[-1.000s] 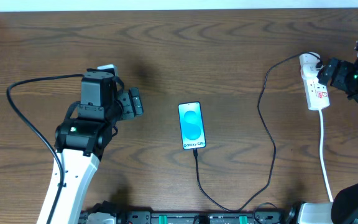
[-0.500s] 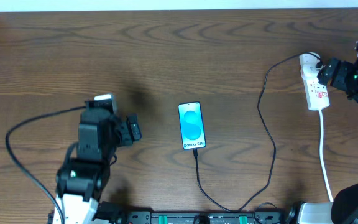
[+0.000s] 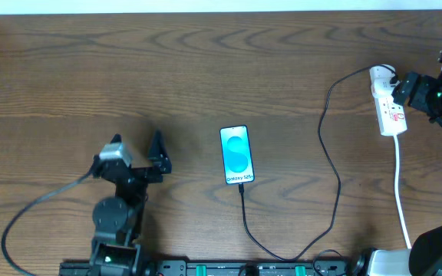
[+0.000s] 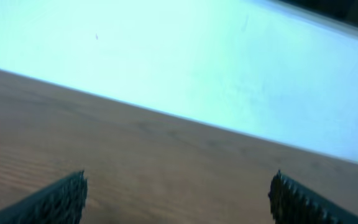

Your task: Plug charger to phone and switch on socket

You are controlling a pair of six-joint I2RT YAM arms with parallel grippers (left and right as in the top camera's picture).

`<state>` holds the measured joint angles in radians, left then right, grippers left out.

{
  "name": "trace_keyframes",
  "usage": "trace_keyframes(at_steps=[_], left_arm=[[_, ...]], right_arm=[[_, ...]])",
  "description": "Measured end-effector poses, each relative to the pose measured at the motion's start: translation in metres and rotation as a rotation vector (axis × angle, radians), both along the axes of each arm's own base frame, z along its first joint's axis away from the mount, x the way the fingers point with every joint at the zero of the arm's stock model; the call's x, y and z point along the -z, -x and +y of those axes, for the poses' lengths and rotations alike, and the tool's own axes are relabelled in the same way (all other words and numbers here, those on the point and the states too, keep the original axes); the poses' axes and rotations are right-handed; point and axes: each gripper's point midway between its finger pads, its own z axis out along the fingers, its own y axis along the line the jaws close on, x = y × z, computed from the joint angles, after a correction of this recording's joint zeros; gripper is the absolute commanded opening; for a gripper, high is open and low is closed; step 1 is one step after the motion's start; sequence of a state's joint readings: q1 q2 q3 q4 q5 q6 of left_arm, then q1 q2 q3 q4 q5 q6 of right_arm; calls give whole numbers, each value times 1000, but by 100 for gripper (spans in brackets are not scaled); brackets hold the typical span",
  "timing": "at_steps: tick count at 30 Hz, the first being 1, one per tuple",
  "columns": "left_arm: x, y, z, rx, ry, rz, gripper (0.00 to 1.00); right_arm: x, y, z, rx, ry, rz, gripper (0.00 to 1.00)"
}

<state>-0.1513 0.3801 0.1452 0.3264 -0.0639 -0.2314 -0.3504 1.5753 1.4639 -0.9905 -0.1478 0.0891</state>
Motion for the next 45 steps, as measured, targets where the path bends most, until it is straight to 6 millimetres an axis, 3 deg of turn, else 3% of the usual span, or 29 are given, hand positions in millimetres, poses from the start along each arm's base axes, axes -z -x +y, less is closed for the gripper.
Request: trace_keyframes(at_steps=[4, 7, 14, 16, 21, 25, 45], left_arm=[[0, 10, 9, -42, 18, -109, 93], [6, 14, 15, -71, 22, -116, 93], [-1, 21, 35, -159, 26, -152, 93], [4, 21, 40, -179, 21, -129, 93], [40, 26, 47, -205, -2, 12, 93], [59, 28, 48, -208, -14, 91, 93], [60, 27, 28, -81, -197, 110, 93]], right_arm=[[0, 0, 0, 0, 0, 0, 99], [0, 0, 0, 0, 0, 0, 99], [0, 0, 0, 2, -1, 0, 99], [0, 0, 0, 2, -1, 0, 99], [0, 0, 0, 2, -1, 0, 99], [0, 0, 0, 3, 0, 1, 99], [0, 0, 0, 4, 1, 2, 99]])
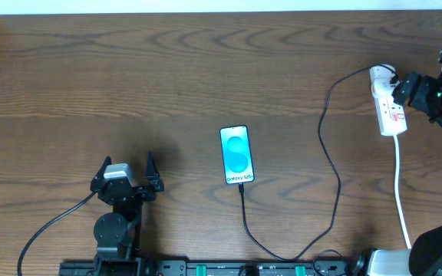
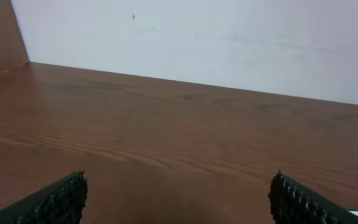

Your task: Plug charger to phone and switch on socket

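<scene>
The phone (image 1: 236,155) lies face up at mid-table with its screen lit blue. A black charger cable (image 1: 333,176) is plugged into its near end, loops along the front edge and runs up to the white socket strip (image 1: 387,111) at the far right. My right gripper (image 1: 399,90) rests its tip on that strip, and its fingers look closed together. My left gripper (image 1: 123,178) sits at the near left, well away from the phone. Its fingers (image 2: 58,200) are wide open with only bare wood between them.
The strip's white lead (image 1: 400,192) trails toward the near right corner. A pale wall (image 2: 216,43) borders the far edge of the wooden table (image 1: 129,77). The arm bases stand along the front edge.
My left arm has drawn back toward the front edge and squared up, its camera now looking level across the table. Its gripper is still open. Phone, cable, strip and right gripper are unchanged.
</scene>
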You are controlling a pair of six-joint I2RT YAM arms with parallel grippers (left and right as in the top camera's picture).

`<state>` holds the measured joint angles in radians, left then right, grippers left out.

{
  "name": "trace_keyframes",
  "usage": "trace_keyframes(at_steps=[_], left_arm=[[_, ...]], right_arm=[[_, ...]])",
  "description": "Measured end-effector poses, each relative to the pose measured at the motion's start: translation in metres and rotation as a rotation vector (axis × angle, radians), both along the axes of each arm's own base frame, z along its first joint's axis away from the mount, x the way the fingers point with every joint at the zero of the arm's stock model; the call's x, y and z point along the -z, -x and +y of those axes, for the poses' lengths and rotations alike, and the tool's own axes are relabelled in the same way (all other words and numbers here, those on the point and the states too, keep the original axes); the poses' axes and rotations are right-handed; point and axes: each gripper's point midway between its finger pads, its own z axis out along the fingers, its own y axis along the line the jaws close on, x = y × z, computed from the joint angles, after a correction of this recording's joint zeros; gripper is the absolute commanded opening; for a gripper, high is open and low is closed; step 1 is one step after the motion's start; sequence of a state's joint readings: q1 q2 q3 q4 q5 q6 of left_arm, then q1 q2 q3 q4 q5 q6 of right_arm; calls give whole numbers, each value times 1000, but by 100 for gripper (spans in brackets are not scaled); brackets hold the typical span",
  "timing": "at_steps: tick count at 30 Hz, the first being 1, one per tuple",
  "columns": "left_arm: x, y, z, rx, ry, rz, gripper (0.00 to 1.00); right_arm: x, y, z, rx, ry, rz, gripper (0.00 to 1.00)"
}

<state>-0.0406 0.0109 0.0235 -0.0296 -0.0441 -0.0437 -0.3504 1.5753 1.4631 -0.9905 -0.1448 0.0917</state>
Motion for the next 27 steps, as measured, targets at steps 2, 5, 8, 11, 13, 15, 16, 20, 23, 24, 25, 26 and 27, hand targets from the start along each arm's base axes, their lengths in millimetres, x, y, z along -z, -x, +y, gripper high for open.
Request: trace_keyframes(at_steps=[2, 5, 8, 11, 13, 15, 16, 20, 23, 24, 25, 26, 27], left_arm=[[0, 0, -2, 10, 1, 1, 93], [0, 0, -3, 17, -1, 2, 93], [0, 0, -3, 17, -5, 3, 93], [0, 0, -3, 20, -10, 3, 93], [1, 0, -3, 21, -13, 3, 94], [1, 0, -3, 21, -13, 3, 93], [1, 0, -3, 21, -14, 4, 93], [1, 0, -3, 21, -14, 4, 93], [1, 0, -3, 21, -14, 4, 93], [1, 0, -3, 21, -14, 4, 93], [1, 0, -3, 21, -14, 4, 93], [1, 0, -3, 21, -14, 4, 93], [1, 0, -3, 21, -14, 4, 93]], right_arm=[[0, 0, 0, 0, 0, 0, 99], [0, 0, 0, 0, 0, 0, 99], [0, 0, 0, 0, 0, 0, 99], [0, 0, 0, 0, 0, 0, 99], [0, 0, 0, 0, 0, 0, 99], [0, 0, 0, 0, 0, 0, 99], [0, 0, 0, 0, 0, 0, 99], [0, 0, 0, 0, 0, 0, 99], [0, 0, 0, 0, 0, 0, 99], [0, 0, 0, 0, 0, 0, 99], [0, 0, 0, 0, 0, 0, 99], [0, 0, 0, 0, 0, 0, 99], [0, 0, 0, 0, 0, 0, 99]])
